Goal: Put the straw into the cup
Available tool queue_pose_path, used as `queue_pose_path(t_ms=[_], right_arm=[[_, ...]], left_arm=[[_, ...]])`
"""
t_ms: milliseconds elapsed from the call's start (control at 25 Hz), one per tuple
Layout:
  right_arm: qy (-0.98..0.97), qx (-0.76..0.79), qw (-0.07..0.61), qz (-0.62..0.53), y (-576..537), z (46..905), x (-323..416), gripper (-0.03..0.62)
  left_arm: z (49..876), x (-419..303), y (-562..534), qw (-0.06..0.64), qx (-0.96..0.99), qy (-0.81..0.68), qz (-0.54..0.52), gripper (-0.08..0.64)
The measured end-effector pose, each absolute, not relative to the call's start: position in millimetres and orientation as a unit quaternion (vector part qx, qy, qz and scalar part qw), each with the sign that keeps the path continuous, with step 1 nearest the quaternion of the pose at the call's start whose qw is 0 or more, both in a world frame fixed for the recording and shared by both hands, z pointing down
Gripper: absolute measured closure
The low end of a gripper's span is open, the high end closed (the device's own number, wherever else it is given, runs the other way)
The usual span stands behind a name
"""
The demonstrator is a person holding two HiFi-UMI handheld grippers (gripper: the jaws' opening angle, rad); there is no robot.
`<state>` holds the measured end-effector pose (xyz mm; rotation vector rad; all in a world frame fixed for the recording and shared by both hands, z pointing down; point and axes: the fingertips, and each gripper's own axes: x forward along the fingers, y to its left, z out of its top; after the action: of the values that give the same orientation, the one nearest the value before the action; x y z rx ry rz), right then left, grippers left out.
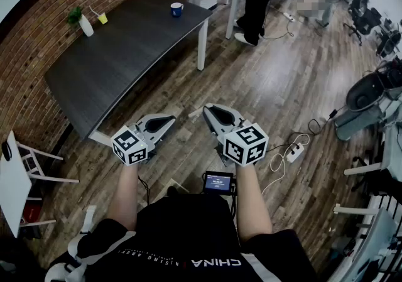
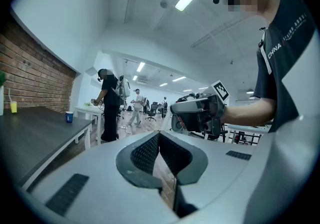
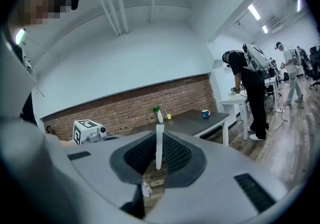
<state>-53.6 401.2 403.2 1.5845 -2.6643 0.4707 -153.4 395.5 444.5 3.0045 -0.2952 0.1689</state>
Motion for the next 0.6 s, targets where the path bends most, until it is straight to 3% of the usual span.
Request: queue_pose_path(t_ms=[600], right_arm=[[-0.851, 0.5, -0.012, 0.157, 405.5, 409.5, -39.7, 0.546]], left_arm=[[450.6, -136.8, 399.3, 0.057, 0.992, -0.097, 0.061, 0.555]])
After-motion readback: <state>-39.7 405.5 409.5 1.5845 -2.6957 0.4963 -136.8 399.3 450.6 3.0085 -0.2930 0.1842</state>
